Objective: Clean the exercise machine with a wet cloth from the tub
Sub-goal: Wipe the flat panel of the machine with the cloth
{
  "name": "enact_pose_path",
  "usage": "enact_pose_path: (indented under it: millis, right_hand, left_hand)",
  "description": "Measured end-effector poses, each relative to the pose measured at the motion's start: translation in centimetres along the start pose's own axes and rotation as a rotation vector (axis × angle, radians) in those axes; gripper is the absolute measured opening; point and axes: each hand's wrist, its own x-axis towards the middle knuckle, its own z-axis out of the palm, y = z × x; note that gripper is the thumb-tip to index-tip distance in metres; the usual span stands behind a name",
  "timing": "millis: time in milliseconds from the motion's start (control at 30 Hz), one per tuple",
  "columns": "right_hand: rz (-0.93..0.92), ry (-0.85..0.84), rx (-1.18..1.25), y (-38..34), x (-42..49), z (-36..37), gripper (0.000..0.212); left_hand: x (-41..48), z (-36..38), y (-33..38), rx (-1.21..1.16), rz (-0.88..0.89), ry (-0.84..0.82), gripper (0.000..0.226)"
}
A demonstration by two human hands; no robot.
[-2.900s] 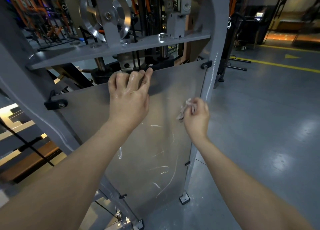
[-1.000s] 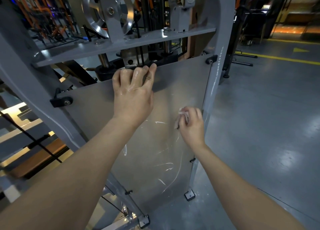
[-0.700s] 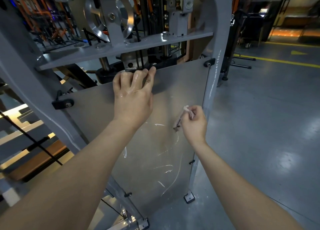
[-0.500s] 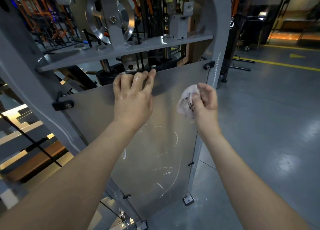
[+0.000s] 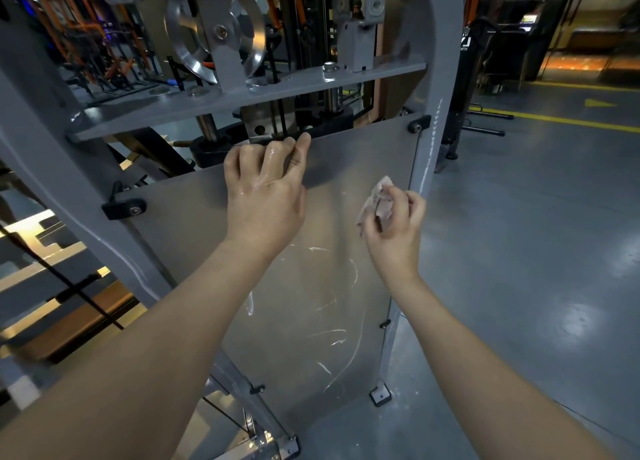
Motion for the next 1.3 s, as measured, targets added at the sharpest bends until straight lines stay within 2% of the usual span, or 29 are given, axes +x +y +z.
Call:
enact_pose_path:
  millis: [133,267,333,400,500,533,567,633,733,800,900,933,1000,1133,1167,1233,1300]
  right_hand:
    - [0.026,-0.005,-0.023,-0.2,1.6,-1.0,0.027]
    - [0.036,0.142,0.019,-1.7,4.9,-2.0,0.027]
    - [-0.003,0.158,0.042,-2.1,4.8,-1.8,0.026]
    - [-0.066,0.058,0.013,-1.1,2.4,-1.0,0.023]
    - [-0.09,-0.199,-0.065,1.3,-1.1,-0.7,0.03]
    - [-0.08,-0.219,-0.055,1.6,-1.0,-1.0,0.029]
    - [-0.076,-0.19,-0.032,1.3,-0.1,-1.4,0.026]
    - [-0.088,-0.024,0.006,-0.4,2.8,-2.4,0.022]
    - [-0.116,0.171,0.038,-2.7,6.1,-2.7,0.024]
    - [-0.176,0.118,0.032,-1.9,4.2,-1.6,0.025]
    - [-0.258,-0.221,-0.081,1.2,-1.1,-0.6,0.027]
    - [-0.253,-0.281,-0.102,2.1,-1.7,-0.7,0.028]
    - [-0.19,-0.254,-0.087,2.2,-0.8,-1.2,0.028]
    - [-0.075,0.063,-0.003,-0.5,3.2,-2.2,0.023]
    - [-0.067,0.096,0.012,-0.7,3.0,-1.8,0.022]
    - [-0.082,0.038,-0.029,0.2,1.1,-0.4,0.022]
    - [-0.158,-0.135,-0.101,1.8,-1.2,0.2,0.019]
  left_hand:
    - [0.0,-0.1,0.0,0.005,0.004,0.004,0.055]
    - [0.0,-0.1,0.1,0.002,0.001,0.007,0.055]
    - [0.1,-0.1,0.1,-0.006,0.004,0.009,0.055]
    - [0.1,-0.1,0.0,-0.003,0.002,0.011,0.055]
    - [0.0,0.0,0.0,0.001,0.002,0.003,0.056]
    - [0.0,0.0,0.0,0.003,0.002,-0.001,0.056]
    - [0.0,0.0,0.0,0.004,0.003,-0.006,0.056]
    - [0.1,-0.1,0.0,-0.007,0.004,-0.014,0.056]
    - [0.0,-0.1,0.1,-0.02,-0.002,-0.012,0.055]
    - [0.0,-0.1,0.1,-0.024,-0.003,-0.014,0.055]
    - [0.0,-0.1,0.0,-0.022,-0.007,-0.017,0.055]
    - [0.0,-0.1,0.0,-0.024,-0.005,-0.019,0.055]
    - [0.0,-0.1,0.1,-0.023,-0.002,-0.018,0.055]
    - [0.0,0.0,0.1,-0.021,-0.007,-0.003,0.055]
    - [0.0,0.0,0.2,-0.021,-0.006,0.003,0.055]
    - [0.0,0.1,0.1,-0.024,-0.005,0.005,0.055]
    - [0.0,0.0,0.1,-0.029,-0.005,0.004,0.055]
